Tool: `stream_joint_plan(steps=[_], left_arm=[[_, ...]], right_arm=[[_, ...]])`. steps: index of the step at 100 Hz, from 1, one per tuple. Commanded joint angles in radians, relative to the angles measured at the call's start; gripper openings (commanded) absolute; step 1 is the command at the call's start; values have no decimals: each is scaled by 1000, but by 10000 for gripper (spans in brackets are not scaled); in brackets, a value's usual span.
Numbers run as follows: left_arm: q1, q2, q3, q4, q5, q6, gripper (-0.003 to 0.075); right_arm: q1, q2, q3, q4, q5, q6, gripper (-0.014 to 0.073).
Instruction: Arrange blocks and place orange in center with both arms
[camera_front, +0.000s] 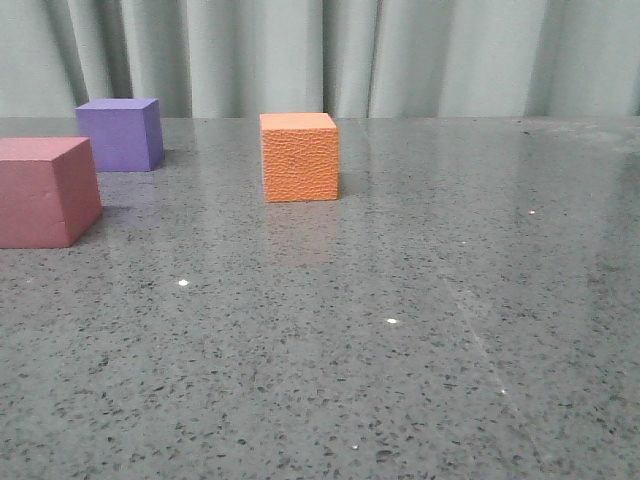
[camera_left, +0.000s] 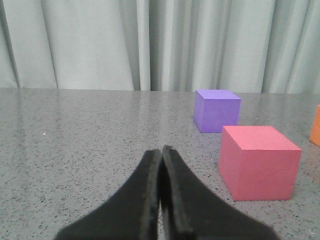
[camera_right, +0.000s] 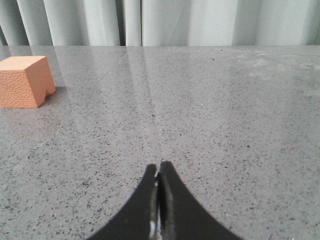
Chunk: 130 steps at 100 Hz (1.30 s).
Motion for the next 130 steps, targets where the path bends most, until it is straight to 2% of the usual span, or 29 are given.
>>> stream_joint_plan(steps=[1, 18, 31, 130], left_arm=[[4, -27, 54, -8, -78, -2, -19], [4, -27, 54, -8, -78, -2, -19], [4, -27, 54, -8, -78, -2, -19], [4, -27, 54, -8, -80, -2, -19]], right_arm=[[-34, -15, 6, 37, -125, -15, -67], [-118, -109, 5, 39, -77, -15, -67], [-161, -109, 5, 39, -77, -15, -67], [-163, -109, 5, 39, -77, -15, -67]])
